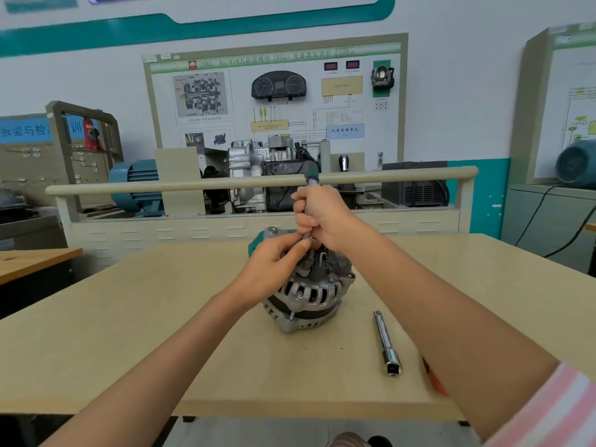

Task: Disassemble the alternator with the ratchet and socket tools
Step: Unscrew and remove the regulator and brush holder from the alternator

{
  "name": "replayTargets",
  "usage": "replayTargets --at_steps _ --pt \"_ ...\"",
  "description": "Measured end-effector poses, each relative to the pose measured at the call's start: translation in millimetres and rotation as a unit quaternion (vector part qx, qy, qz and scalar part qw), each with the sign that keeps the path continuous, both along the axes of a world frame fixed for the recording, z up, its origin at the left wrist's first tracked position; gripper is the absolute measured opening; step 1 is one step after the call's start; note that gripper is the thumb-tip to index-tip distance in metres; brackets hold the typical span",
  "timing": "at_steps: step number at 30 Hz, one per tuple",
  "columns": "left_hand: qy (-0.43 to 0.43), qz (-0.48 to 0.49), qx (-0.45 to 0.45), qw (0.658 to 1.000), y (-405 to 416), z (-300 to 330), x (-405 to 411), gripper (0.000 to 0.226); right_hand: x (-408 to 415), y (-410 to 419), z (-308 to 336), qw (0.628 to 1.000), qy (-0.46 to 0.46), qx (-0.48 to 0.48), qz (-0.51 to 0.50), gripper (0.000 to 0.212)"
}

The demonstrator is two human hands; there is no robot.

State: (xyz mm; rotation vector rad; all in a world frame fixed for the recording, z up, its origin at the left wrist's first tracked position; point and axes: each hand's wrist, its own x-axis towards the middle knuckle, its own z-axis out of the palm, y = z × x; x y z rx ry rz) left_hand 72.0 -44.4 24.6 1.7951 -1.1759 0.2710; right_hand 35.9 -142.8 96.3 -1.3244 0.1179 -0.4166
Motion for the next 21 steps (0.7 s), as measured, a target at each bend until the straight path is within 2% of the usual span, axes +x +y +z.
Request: replayTargets --at_steps 3,5,10,13,15,17,19,21 --pt "0.024 -0.024 0.008 0.999 6 1 1 0.027 -3 -1 4 0.996 0.014 -0.041 0.079 0.024" --pt "0.043 -0.027 -0.041 0.998 8 -1 0 0.021 -5 -1 4 0.992 0.01 -0.047 0.115 0.023" --pt "0.109 -0.037 -0.137 0.984 7 -10 3 0.021 -6 5 -4 0.994 -0.032 -0.04 0.098 0.024" --pt "0.129 -0.019 -0.177 0.976 6 -13 4 0.024 -7 17 -9 0.996 -0.073 -0.038 0.018 0.024" --pt "0.134 -0.007 -0.189 0.973 4 -14 4 0.017 -5 32 -18 0.985 -0.112 -0.028 -0.128 0.019" --pt "0.121 0.002 -0.187 0.975 2 -13 4 0.019 -3 46 -28 0.945 -0.173 0.023 -0.275 0.011" --pt "0.119 0.003 -0.187 0.975 1 -12 4 0.032 -1 56 -31 0.924 -0.212 0.055 -0.313 0.007" --pt "0.123 -0.008 -0.183 0.975 2 -11 4 0.031 2 55 -26 0.936 -0.179 0.046 -0.301 0.009"
